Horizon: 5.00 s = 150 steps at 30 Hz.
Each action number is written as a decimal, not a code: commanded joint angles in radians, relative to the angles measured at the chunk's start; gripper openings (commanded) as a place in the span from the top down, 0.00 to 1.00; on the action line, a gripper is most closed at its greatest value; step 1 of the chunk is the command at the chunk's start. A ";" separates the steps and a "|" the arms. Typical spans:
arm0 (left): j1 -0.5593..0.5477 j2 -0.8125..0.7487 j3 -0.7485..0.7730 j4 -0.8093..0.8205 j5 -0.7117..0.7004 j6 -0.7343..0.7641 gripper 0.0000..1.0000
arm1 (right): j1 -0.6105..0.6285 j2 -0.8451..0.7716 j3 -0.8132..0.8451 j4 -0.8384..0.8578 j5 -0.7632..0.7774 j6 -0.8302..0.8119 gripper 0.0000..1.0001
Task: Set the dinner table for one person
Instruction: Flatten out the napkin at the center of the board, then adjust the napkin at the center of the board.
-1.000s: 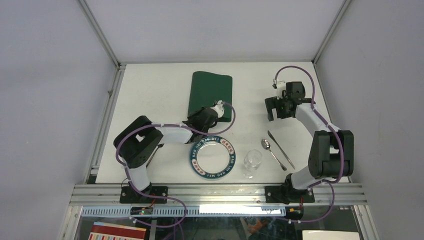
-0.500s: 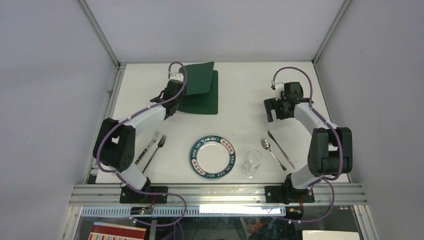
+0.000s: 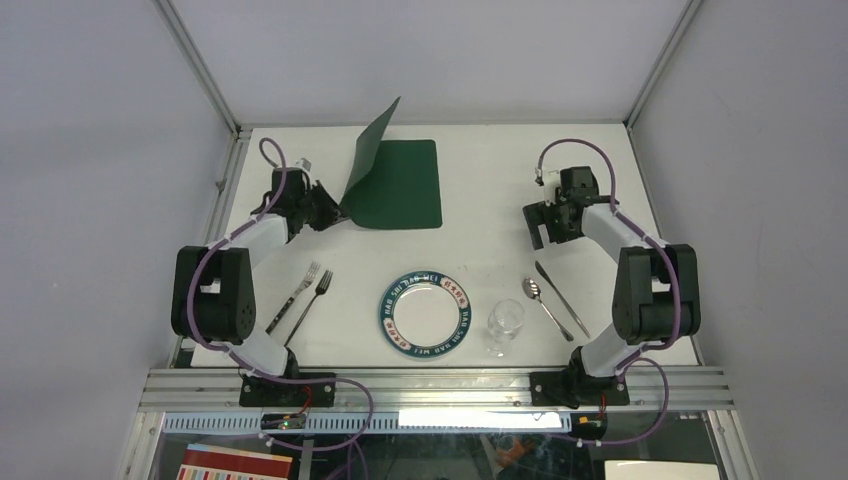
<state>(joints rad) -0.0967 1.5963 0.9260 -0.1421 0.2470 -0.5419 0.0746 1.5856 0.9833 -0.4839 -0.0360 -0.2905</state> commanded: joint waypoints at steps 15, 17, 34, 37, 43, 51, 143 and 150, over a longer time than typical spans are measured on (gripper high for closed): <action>0.250 0.192 -0.117 0.152 0.528 -0.346 1.00 | 0.041 0.080 0.076 -0.033 0.037 -0.027 0.01; 0.253 0.193 -0.115 0.155 0.544 -0.346 1.00 | 0.051 0.086 0.079 -0.035 0.048 -0.029 0.01; 0.287 0.068 0.053 -0.104 0.581 -0.102 0.01 | 0.112 0.082 0.068 -0.022 0.051 -0.054 0.01; 0.303 0.019 0.129 -0.218 0.552 -0.024 0.01 | 0.113 0.078 0.072 -0.016 0.050 -0.058 0.01; 0.307 -0.095 0.295 -0.416 0.479 0.190 0.01 | 0.118 0.055 0.113 -0.002 0.024 -0.050 0.02; 0.294 -0.119 0.396 -0.375 -0.010 0.590 0.11 | 0.222 0.094 0.372 -0.032 -0.088 -0.009 1.00; -0.005 -0.194 0.204 -0.338 -0.201 0.758 0.01 | 0.282 -0.021 0.299 -0.172 0.175 0.046 0.62; -0.057 -0.289 0.265 -0.543 -0.043 0.846 0.01 | 0.281 -0.149 0.207 -0.205 0.220 0.030 0.44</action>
<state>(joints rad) -0.1139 1.3911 1.1286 -0.5854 0.1200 0.2268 0.3561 1.5597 1.2232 -0.6514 0.1371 -0.2348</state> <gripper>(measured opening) 0.989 0.492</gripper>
